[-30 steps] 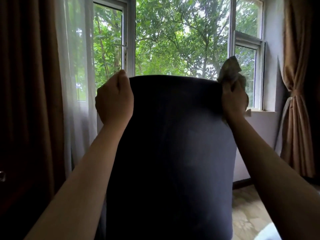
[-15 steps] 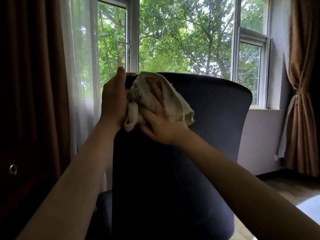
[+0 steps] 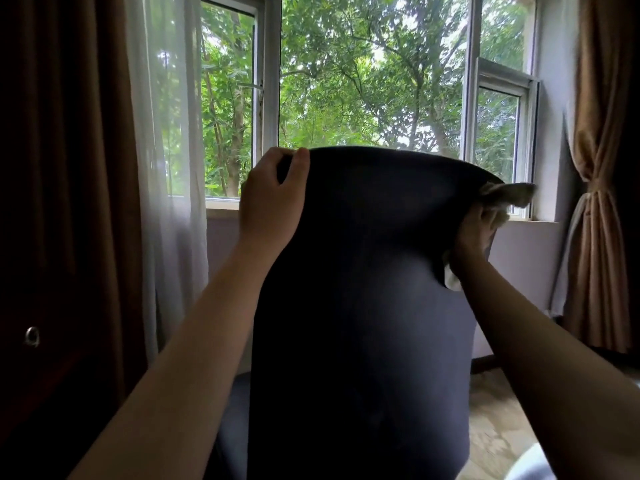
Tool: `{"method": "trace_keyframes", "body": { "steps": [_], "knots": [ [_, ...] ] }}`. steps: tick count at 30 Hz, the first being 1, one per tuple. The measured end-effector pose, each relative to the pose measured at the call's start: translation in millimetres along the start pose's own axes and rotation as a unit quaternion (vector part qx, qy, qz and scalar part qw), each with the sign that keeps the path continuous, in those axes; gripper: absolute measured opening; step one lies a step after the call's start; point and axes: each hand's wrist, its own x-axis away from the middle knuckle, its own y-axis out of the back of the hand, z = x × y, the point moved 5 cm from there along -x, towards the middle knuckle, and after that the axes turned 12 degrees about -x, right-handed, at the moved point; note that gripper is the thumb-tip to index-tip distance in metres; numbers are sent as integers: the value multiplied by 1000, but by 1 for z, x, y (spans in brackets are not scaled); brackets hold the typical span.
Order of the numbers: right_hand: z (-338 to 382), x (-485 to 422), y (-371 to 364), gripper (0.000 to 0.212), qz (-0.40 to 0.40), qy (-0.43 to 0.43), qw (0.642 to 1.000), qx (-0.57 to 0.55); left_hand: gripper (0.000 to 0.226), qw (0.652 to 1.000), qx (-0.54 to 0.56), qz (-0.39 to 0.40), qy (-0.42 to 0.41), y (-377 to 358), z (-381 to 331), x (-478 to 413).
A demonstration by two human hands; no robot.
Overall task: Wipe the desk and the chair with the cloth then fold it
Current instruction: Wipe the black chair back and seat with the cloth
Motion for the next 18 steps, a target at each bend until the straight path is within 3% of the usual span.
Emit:
{"method": "trace_keyframes", "body": {
  "steps": [3,5,7,9,11,13,16,18],
  "knots": [
    [20,14,-11,65,46,57,997,-24,23,1000,-25,-6,-10,-3,-2,3],
    [38,34,-24,77,88,146,985,3,23,999,-30,-16,-18,-5,-2,4],
    [58,63,-37,72,106,246,963,35,20,999,-30,-27,-19,-7,-3,5],
    [73,100,-53,65,148,376,911,83,19,999,-26,-34,-16,-9,-1,4],
    [73,142,-71,55,190,535,810,142,18,999,-9,-34,-21,-10,2,1],
    [64,166,-81,48,228,612,736,179,15,999,6,-24,-24,-9,4,-2],
    [64,157,-77,42,261,630,702,204,18,999,26,-17,-44,-5,3,-2],
    [65,134,-66,41,241,625,712,208,20,999,27,-12,-40,-3,3,-2]
  ]
}}
